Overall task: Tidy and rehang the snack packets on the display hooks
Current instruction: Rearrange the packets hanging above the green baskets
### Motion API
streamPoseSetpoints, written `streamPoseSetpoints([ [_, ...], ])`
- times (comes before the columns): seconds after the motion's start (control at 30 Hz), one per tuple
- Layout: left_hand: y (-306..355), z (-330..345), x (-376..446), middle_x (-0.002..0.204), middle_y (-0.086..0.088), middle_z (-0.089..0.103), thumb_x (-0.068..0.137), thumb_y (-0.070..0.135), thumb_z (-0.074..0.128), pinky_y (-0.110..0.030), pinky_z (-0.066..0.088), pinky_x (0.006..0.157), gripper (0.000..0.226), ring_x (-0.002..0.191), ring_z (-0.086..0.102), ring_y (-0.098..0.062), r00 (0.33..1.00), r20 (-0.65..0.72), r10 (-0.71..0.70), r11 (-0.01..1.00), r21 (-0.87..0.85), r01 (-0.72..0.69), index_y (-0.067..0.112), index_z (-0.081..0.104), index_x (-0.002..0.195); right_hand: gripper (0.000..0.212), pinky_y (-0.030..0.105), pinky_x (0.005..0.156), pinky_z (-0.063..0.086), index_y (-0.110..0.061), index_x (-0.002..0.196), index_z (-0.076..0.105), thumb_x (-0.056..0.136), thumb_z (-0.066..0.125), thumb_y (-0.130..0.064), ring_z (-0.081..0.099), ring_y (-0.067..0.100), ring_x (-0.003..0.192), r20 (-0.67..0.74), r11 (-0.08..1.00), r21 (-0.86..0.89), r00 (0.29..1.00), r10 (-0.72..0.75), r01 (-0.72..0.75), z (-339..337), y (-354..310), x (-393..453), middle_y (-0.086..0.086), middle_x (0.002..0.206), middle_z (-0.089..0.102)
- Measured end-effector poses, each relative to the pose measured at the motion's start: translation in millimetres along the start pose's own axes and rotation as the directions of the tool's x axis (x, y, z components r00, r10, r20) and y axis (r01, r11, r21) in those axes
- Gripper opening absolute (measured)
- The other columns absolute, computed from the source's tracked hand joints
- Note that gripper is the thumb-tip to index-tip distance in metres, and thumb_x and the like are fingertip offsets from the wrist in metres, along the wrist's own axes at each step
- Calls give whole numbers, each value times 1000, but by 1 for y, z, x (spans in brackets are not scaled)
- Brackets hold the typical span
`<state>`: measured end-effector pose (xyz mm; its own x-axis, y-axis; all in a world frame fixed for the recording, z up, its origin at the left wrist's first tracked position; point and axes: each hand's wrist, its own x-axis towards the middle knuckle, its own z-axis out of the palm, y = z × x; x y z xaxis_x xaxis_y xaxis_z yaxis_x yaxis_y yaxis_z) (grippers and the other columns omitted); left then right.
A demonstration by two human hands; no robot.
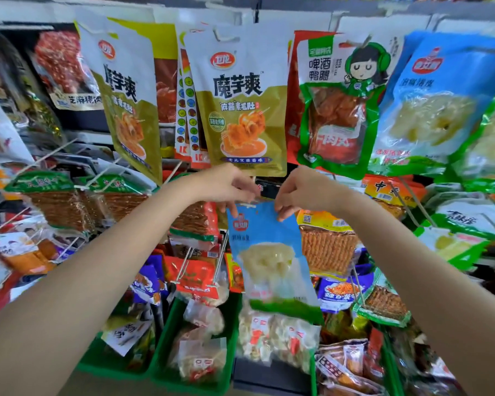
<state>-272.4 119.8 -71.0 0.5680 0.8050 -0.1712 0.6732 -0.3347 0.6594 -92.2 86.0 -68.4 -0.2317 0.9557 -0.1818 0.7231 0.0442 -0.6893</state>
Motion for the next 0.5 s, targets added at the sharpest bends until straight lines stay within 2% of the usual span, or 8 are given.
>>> streamPoseSetpoints([
  [0.07, 14, 0, -2, 95, 6, 63, 91, 16, 55, -14, 45, 44, 19, 55, 65, -5, 992, 120, -38, 997, -57, 45, 15, 63, 108, 19, 16, 64, 54, -3, 69, 66, 84, 56, -1, 65, 4, 51, 25, 999, 3, 999, -35, 35, -15, -7, -14, 9, 64, 68],
  [0.13, 30, -3, -1, 87, 4, 65, 90, 12, 56, -13, 45, 44, 12, 57, 66, -6, 994, 104, -42, 995, -84, 51, 15, 64, 97, 18, 16, 65, 55, -2, 70, 66, 85, 55, -1, 66, 6, 52, 39, 997, 32, 997, -68, 67, -33, -9, -29, 14, 71, 68],
  [0.23, 61, -4, 1, 78, 6, 69, 89, 14, 56, -13, 47, 47, 8, 63, 69, -7, 995, 94, -37, 976, -211, 57, 11, 63, 92, 17, 20, 70, 56, -2, 71, 65, 84, 56, 1, 68, 13, 58, 4, 988, 117, 995, -102, 101, -67, 0, -52, 14, 69, 66],
  [0.3, 86, -1, 5, 76, 6, 71, 89, 12, 55, -13, 49, 50, 7, 67, 70, -9, 994, 114, 0, 951, -307, 35, 12, 62, 88, 15, 19, 66, 57, 0, 72, 64, 84, 55, 3, 66, 16, 59, -42, 978, 176, 993, -108, 114, -93, 14, -67, 14, 68, 65],
  [0.4, 128, 13, 21, 74, 3, 72, 86, 7, 58, -16, 54, 55, 7, 70, 71, -13, 993, 109, 40, 948, -317, -4, 9, 60, 92, 16, 15, 57, 53, 0, 69, 64, 83, 55, 4, 67, 17, 56, -101, 961, 242, 989, -109, 131, -130, 41, -90, 12, 63, 65],
  [0.5, 171, 37, 46, 70, 0, 69, 85, 2, 59, -18, 56, 57, 6, 62, 69, -12, 997, 63, 53, 963, -268, -34, 7, 58, 88, 8, 16, 54, 53, -1, 78, 59, 84, 57, 4, 65, 16, 52, -131, 943, 285, 982, -136, 169, -165, 71, -115, 7, 60, 61],
])
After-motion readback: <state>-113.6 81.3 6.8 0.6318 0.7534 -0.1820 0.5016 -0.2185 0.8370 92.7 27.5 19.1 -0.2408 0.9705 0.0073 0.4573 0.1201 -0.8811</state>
